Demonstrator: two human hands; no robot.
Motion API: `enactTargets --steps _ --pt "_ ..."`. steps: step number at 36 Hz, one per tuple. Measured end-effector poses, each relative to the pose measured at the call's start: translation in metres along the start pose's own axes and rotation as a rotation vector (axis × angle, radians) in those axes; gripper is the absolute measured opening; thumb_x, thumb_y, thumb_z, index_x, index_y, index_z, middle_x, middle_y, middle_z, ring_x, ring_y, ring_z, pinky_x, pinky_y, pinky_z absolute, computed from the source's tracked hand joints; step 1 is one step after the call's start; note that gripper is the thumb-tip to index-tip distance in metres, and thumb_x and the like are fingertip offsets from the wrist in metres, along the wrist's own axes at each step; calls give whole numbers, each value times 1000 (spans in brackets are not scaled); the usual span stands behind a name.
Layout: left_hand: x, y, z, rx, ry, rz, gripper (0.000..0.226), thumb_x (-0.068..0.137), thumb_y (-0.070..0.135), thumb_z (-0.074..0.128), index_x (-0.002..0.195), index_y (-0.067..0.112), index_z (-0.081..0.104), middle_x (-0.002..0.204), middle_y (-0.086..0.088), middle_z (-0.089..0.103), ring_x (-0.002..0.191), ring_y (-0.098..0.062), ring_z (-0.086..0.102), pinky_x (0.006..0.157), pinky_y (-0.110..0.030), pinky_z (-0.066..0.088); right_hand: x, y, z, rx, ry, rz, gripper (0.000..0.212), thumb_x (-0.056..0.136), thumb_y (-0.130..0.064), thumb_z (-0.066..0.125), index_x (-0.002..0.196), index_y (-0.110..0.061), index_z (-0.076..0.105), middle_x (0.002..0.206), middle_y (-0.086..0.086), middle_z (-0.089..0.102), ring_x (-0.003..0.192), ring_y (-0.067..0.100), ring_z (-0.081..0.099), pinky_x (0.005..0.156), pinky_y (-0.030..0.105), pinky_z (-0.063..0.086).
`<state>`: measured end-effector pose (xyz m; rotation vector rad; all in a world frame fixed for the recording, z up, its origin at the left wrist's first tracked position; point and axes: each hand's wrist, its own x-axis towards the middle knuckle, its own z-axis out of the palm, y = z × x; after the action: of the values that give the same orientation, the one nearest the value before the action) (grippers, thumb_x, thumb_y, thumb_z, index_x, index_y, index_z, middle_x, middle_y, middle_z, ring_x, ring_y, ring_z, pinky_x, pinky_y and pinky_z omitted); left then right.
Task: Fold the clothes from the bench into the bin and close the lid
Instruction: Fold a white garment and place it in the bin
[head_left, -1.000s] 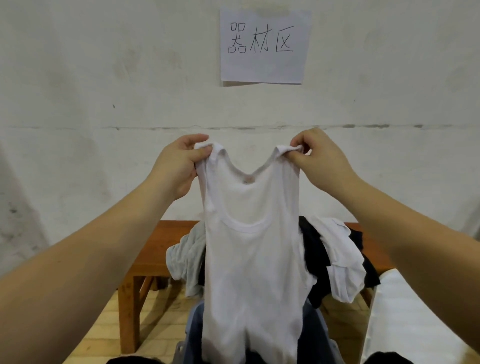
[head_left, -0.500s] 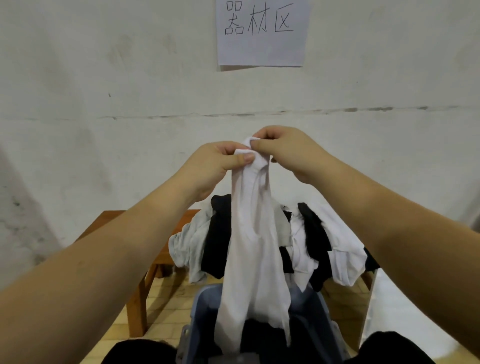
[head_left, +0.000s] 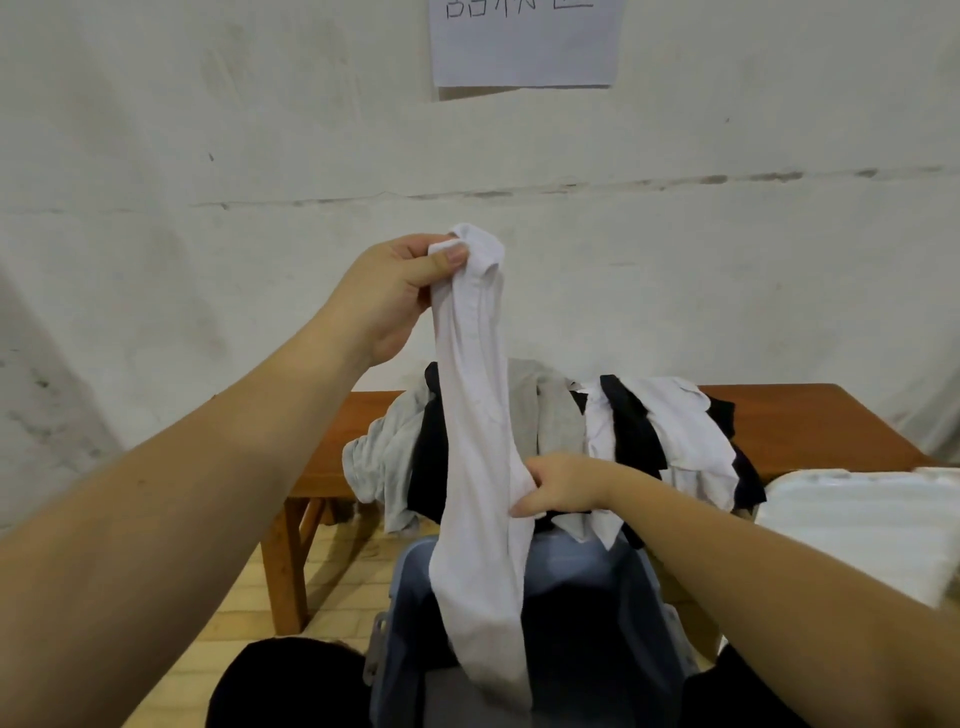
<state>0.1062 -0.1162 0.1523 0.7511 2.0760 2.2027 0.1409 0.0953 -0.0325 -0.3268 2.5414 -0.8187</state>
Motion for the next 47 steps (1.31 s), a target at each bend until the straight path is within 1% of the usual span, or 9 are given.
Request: enactTargets --steps 7,14,19,26,30,33,40,44,47 --pt "-2 1 -18 -11 81 -4 16 97 11 58 105 6 71 99 -4 75 97 -17 69 87 -27 53 -8 14 -14 40 -46 66 44 80 -54 73 116 -31 66 113 -14 69 105 8 64 101 31 47" --pt "-7 -5 -32 -31 218 -57 25 94 16 64 116 7 68 106 -3 75 98 -17 70 84 -30 55 -22 54 -23 248 182 116 38 84 -44 73 99 -10 67 96 3 69 90 20 63 93 38 52" --pt "-10 -5 -32 -60 299 -104 22 91 14 67 111 8 70 98 -2 76 89 -16 71 79 -29 57 -43 58 -30 411 369 73 20 93 -35 66 98 -16 68 87 -3 67 75 8 59 69 19 45" --pt "-7 4 -11 -253 334 -325 12 88 7 68 100 5 66 87 -5 72 77 -21 71 71 -33 60 -49 13 -40 1009 381 -198 30 98 -14 55 128 -13 59 124 2 69 117 15 63 95 28 48" --pt "-2 12 19 -330 272 -365 9 91 4 65 100 2 64 85 -9 70 73 -24 71 60 -32 60 -40 -23 -34 953 286 -243 43 97 -12 58 138 -21 51 118 -17 67 113 4 64 98 25 49" --pt "4 14 35 -368 234 -393 10 91 3 64 101 1 64 84 -10 69 68 -24 71 57 -34 59 -29 -41 -28 876 266 -234 37 92 -24 67 128 -21 59 123 1 69 116 19 65 105 40 48" --pt "11 -9 41 -394 245 -313 10 97 7 59 101 -1 62 94 -13 65 84 -27 69 85 -40 60 -26 -47 -31 916 300 -228 41 94 -33 66 129 -15 57 125 8 67 116 25 64 103 44 49" --pt "-1 -46 30 -173 174 -357 62 97 40 59 150 20 32 128 -10 55 112 -27 61 92 -42 54 -33 -42 -43 1131 392 -288 39 97 -28 60 132 -9 56 128 12 66 118 26 63 98 39 51" --pt "-33 -87 28 -27 55 -482 70 88 62 59 144 26 36 139 -3 50 119 -23 54 97 -45 50 -39 -38 -50 1237 464 -293 39 97 -28 60 131 -10 56 126 10 67 118 25 64 100 39 50"
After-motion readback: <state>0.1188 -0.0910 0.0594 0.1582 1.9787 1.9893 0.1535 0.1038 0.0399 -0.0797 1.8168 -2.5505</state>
